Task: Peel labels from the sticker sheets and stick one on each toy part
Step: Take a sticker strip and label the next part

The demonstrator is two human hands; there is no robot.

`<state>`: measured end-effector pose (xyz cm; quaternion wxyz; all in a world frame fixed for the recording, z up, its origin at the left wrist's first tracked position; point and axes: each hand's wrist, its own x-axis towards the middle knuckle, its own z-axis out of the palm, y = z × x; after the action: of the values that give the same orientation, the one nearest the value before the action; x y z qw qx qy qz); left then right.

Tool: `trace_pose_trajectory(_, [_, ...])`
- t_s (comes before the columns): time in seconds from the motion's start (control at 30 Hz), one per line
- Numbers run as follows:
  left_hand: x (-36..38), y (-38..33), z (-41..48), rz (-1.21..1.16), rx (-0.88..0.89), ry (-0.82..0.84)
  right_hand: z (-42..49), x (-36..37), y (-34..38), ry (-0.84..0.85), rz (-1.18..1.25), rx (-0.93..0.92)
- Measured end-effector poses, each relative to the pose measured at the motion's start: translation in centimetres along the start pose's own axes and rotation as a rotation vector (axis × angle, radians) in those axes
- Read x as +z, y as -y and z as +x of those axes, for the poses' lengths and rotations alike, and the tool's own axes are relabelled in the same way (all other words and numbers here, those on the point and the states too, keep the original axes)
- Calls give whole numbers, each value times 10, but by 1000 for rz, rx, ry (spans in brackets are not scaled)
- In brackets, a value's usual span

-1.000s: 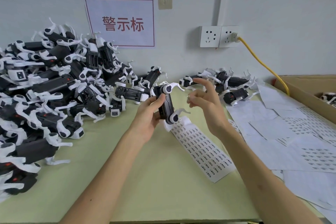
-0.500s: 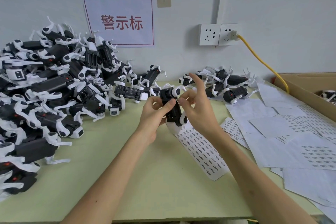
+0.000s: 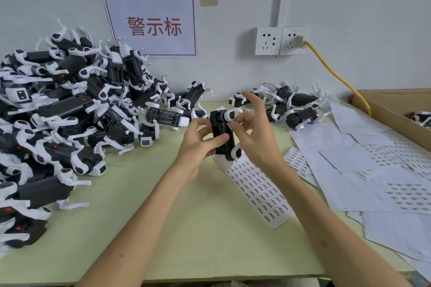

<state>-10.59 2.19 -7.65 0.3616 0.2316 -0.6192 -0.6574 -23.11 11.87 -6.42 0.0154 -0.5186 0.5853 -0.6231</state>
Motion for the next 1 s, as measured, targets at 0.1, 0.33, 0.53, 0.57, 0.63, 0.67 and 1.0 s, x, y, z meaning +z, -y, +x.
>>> trace_pose_trajectory(0.1, [2,-1,-1,3,16,-4,-1,1,1,3,9,8])
trace_pose_trajectory(0.33, [6,-4,-5,-15,43,-14,-2,2,4,-10,11,42])
trace_pose_trajectory(0.53, [5,0,-3,-11,31,-23,-2,2,6,13,-13,74])
trace_pose_trajectory(0.57, [5,-1,-3,-10,31,-23,-2,2,6,15,-18,75])
trace_pose_trajectory(0.63, [6,-1,-4,-14,32,-22,-2,2,6,13,-27,80])
trace_pose_trajectory(0.67, [6,-1,-4,-16,34,-21,-2,2,6,12,-30,84])
trace_pose_trajectory(1.0, [8,-2,-6,35,72,-42,-5,1,15,26,-65,107])
